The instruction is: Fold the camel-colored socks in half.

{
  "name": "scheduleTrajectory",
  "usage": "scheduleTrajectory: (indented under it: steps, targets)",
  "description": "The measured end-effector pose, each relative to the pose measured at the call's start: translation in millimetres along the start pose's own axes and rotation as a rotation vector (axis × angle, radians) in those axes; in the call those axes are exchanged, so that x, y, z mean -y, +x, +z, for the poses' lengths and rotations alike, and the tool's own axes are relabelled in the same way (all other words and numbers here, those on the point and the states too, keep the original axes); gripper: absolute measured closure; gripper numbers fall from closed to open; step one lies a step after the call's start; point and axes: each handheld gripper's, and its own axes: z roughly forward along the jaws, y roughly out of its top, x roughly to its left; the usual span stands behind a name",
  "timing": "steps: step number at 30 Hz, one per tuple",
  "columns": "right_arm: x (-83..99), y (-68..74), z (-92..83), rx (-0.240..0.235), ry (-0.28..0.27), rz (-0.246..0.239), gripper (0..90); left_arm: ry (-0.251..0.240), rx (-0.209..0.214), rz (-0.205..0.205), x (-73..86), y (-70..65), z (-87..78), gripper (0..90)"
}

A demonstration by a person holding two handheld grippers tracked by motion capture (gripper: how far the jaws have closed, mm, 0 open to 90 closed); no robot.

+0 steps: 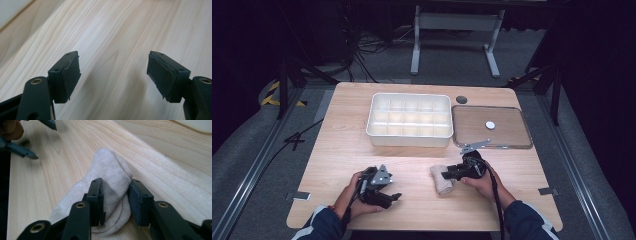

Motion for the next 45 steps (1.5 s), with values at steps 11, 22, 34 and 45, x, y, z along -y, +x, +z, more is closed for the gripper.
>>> scheduleTrajectory:
  steps: [11, 22, 34, 45]
  targets:
    - [-2.2, 14.5, -2.6, 0.040, 0.010, -0.114, 78.8, -0.025, -0.023, -0.077, 13.2, 16.8, -0.4, 15.4]
    - [-4.9, 28.6, -18.4, 0.082, -0.051, -0.192, 79.8, -0.048, -0.028, -0.079, 15.2, 18.2, 1.3, 14.1]
    - [-6.8, 33.7, -34.5, 0.122, -0.111, -0.243, 80.1, -0.076, -0.042, -0.097, 16.3, 17.4, 4.9, 10.2]
    - [-8.4, 34.7, -45.3, 0.174, -0.147, -0.260, 80.1, -0.071, -0.042, -0.083, 14.3, 19.0, 6.2, 8.5]
